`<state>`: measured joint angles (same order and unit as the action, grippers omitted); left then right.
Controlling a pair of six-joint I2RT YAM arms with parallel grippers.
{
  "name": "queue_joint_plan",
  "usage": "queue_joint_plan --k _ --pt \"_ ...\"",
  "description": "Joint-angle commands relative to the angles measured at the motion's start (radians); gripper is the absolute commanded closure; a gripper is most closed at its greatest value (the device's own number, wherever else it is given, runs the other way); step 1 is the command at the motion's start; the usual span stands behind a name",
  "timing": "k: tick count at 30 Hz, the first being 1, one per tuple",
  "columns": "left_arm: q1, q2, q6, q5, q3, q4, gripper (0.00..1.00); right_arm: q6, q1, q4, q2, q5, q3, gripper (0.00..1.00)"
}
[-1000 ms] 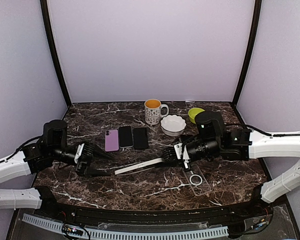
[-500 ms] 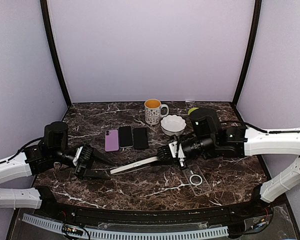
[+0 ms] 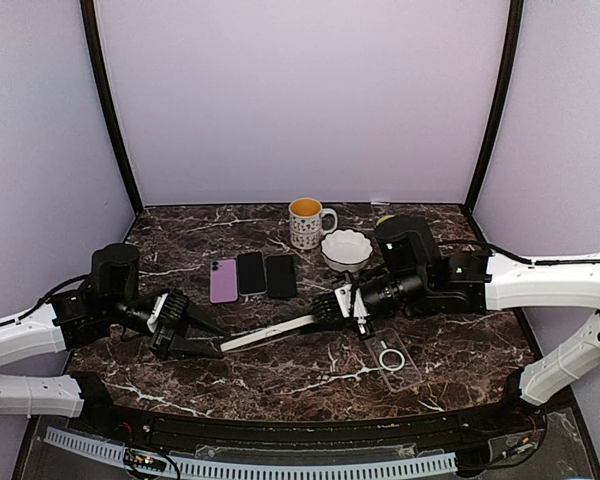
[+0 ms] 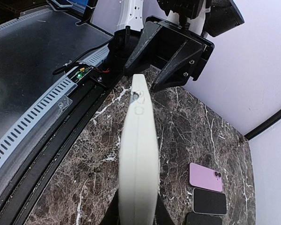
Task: Take the phone out of the phone case
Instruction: Remove the top left corner of the phone case.
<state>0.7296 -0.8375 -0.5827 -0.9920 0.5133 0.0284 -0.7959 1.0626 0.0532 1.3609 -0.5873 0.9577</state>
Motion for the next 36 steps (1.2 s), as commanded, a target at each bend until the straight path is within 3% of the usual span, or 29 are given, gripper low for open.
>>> queue_joint_plan --k 1,17,22,31,36 --pt "0.005 -0.004 0.004 -0.035 -0.013 0.011 0.65 -0.014 0.012 -0.096 0.005 -0.039 0.062 1.0" --pt "0.012 -0.01 0.005 -0.05 -0.014 0.012 0.67 -0.036 0.023 -0.096 0.01 -0.043 0.073 1.0" --pt "0.013 -0.017 0.002 -0.063 -0.011 0.008 0.77 -0.046 0.029 -0.105 0.008 -0.038 0.064 1.0" --pt "0.014 -0.035 0.002 -0.079 -0.005 -0.004 0.81 -0.026 0.065 -0.299 -0.012 0.124 -0.013 1.0" --pt "0.017 -0.055 0.01 -0.105 0.001 -0.016 0.81 -0.141 0.097 -0.307 -0.015 0.147 -0.037 1.0"
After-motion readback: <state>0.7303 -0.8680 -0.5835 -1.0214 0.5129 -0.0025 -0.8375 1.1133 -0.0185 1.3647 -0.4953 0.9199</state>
